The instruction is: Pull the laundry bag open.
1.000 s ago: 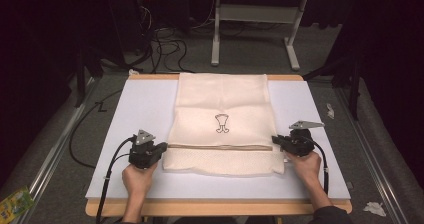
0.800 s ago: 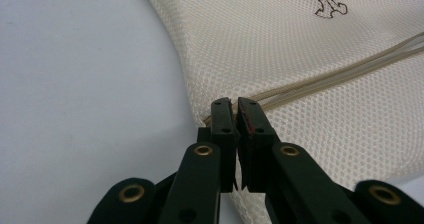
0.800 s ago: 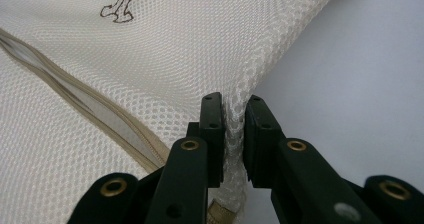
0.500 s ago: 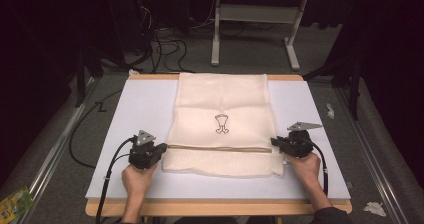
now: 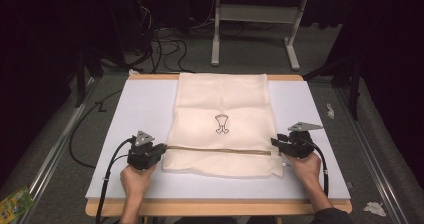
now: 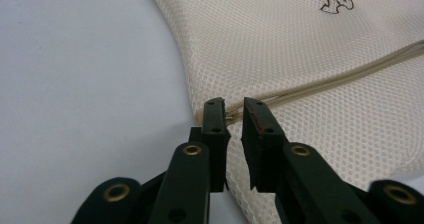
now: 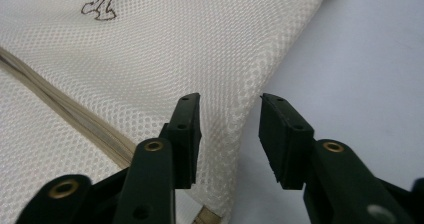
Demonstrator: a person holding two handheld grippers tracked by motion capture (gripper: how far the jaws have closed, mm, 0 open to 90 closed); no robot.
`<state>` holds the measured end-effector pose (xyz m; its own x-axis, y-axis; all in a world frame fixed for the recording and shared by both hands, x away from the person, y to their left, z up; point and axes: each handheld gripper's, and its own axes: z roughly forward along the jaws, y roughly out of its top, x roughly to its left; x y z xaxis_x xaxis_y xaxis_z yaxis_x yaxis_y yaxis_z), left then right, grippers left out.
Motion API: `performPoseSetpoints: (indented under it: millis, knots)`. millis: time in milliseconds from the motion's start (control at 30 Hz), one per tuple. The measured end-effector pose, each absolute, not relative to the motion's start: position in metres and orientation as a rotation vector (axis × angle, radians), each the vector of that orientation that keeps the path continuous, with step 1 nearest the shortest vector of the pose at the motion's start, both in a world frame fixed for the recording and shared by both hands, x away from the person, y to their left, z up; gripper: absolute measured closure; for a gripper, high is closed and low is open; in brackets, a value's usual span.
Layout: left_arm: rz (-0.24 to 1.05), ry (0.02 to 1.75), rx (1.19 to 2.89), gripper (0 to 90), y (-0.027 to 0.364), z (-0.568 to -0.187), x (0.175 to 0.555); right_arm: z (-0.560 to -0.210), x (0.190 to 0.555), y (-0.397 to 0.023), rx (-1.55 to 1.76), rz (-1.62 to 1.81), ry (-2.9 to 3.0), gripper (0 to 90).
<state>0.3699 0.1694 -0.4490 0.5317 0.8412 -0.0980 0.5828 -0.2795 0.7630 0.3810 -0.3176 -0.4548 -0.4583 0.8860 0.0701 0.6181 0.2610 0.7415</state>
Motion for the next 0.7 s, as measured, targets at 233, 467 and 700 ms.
performPoseSetpoints:
  millis: [233, 467, 700]
  knots:
    - [0.507, 1.114, 1.927, 63.7, 0.172, -0.436, 0.361, -0.450, 0.379, -0.323, 1.381, 1.074, 2.136, 53.3]
    - [0.524, 1.101, 1.904, 56.1, 0.175, -0.428, 0.360, -0.442, 0.376, -0.328, 1.372, 1.136, 2.103, 46.9]
    - [0.531, 1.090, 1.873, 51.4, 0.179, -0.421, 0.359, -0.435, 0.370, -0.337, 1.382, 1.196, 2.053, 42.1]
